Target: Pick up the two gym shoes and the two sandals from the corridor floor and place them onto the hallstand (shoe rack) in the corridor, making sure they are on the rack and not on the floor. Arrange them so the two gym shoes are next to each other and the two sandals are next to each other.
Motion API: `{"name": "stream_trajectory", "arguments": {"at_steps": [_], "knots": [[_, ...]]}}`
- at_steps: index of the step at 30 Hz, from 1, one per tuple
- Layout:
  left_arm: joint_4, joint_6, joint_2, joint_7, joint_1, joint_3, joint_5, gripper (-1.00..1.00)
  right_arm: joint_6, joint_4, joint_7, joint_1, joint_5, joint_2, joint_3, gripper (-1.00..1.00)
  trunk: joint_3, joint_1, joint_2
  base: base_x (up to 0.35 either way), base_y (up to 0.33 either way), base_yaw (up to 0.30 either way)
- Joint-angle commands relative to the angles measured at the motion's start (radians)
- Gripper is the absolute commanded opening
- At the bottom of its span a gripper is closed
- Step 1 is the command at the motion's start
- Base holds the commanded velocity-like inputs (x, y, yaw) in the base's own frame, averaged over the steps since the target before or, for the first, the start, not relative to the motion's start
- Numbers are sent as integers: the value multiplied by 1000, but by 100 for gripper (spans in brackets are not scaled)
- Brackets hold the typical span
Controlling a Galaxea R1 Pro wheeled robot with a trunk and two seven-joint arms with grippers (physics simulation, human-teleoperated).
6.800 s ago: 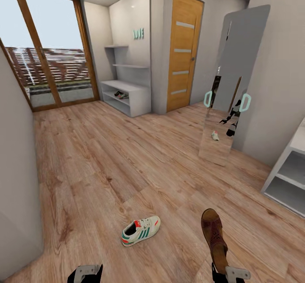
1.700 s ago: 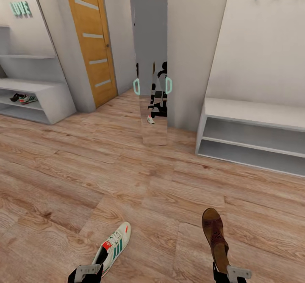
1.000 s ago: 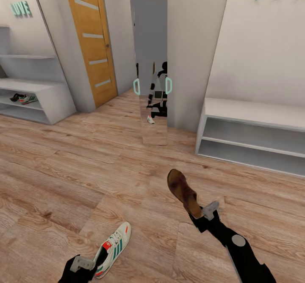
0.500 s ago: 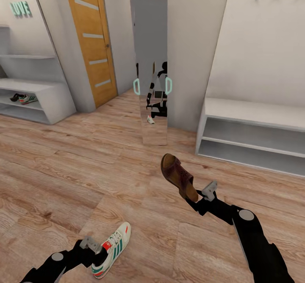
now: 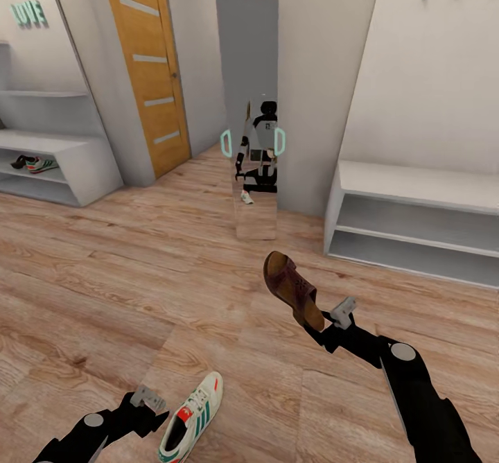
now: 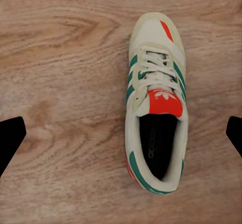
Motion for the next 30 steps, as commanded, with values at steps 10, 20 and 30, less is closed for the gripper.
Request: {"name": "stream_trajectory", "arguments": {"at_steps": [10,20,30], "knots": [[1,-4,1,-3,-1,9,-8,100,37,-7,6,-1,3,0,-2,-100,-1,0,0,0,2,-3],[1,-4,1,-2,-1,9,-7,100,38,-7,6,-1,4,-1,-3,-100,-1,0,0,0,181,-160],[1,-5,0,-2,-1,9,-7,100,37,-7,5,-1,4,-1,-11,-100,-1,0,0,0,31,-42]]}}
